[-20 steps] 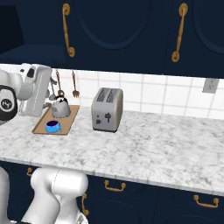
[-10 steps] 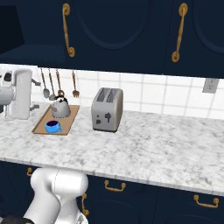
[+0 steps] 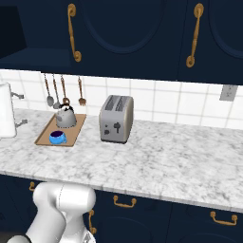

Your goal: Pick the kettle from the counter and place it on the tray. Then pick the mug from the cabinet and place it on the tray. Then close the cabinet doors.

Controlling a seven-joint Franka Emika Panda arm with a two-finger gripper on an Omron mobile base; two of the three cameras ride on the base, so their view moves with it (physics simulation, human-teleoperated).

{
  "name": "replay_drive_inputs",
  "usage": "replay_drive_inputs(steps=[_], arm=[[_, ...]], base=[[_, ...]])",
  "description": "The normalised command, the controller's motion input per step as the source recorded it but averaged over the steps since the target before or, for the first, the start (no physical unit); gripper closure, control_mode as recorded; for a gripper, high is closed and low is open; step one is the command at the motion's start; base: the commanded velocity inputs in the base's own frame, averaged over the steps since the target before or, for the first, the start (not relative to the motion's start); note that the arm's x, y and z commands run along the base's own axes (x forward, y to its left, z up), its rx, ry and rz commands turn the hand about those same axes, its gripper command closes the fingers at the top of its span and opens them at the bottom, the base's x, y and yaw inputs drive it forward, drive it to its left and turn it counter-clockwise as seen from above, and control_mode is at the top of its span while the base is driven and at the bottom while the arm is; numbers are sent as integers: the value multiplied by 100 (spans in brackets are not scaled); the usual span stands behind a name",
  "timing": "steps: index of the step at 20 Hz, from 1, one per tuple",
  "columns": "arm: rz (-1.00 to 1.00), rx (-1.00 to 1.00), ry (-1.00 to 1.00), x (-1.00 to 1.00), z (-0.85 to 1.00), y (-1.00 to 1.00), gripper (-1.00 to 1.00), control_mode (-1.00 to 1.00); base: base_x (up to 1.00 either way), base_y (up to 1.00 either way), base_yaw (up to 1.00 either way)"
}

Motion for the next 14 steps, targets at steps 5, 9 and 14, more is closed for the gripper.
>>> replay_drive_inputs(steps=[5, 9, 14], arm=[[-16, -14, 0, -20, 0, 56, -100, -100], [-8, -13, 1, -14, 0, 52, -100, -100], [-2, -13, 5, -1, 0, 56, -100, -100]], base=[[0, 0, 0], [0, 0, 0], [0, 0, 0]])
